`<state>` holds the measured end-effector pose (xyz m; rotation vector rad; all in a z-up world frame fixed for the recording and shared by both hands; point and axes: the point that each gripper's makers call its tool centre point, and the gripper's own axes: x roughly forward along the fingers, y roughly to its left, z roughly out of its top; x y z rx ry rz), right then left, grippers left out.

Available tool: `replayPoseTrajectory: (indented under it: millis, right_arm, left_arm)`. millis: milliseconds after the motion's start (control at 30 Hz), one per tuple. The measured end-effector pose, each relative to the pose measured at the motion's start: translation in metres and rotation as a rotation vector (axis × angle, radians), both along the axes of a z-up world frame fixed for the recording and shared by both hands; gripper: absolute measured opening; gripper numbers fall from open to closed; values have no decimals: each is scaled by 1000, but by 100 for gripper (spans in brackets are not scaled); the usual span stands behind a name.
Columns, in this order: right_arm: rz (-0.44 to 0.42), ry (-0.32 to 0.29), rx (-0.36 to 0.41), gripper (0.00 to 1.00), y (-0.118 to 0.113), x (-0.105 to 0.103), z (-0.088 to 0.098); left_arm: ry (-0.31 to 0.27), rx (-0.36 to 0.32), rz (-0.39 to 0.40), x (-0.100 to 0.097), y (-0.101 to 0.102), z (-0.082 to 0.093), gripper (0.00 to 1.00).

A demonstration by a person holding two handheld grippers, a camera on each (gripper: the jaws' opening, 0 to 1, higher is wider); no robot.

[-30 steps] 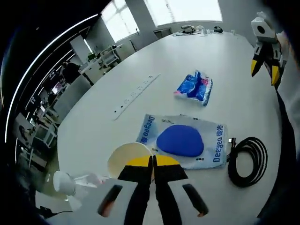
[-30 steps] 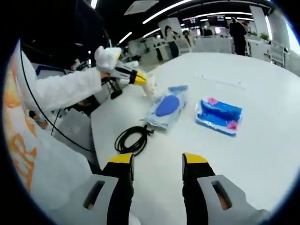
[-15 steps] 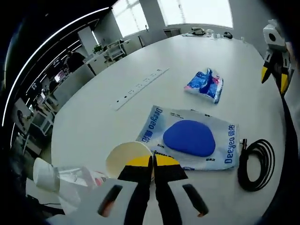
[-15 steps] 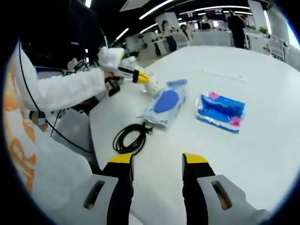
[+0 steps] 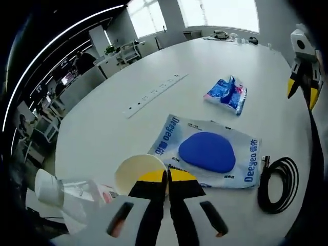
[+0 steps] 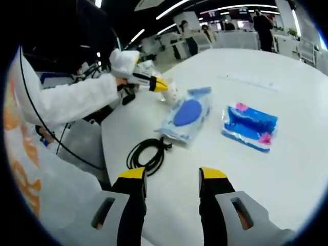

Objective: Arrange the tabletop items into an orderly group along one side of the table until the central work area is clear of visible clutter.

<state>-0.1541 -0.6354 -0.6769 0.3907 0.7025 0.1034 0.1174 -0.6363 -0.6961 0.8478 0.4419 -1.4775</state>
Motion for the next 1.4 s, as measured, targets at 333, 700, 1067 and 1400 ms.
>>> replayPoseTrajectory:
  millis: [333,700,1067,1400]
  right_arm:
    - [-24,0,-3,39,-6,-11,-1]
    - [-55,-29,-2,39,-5,-16,3]
    - [-68,-54,7,39,-2,-24,4]
    - [-81,-53,14,39,1,-35,-3]
  left_arm:
    - [-21,11,64,6,8,10,22]
    - [35,-39,167,-16,36,25,34]
    - [87,-44,278,-36,77,26,38]
    - [136,-96,404,-43,106,38,43]
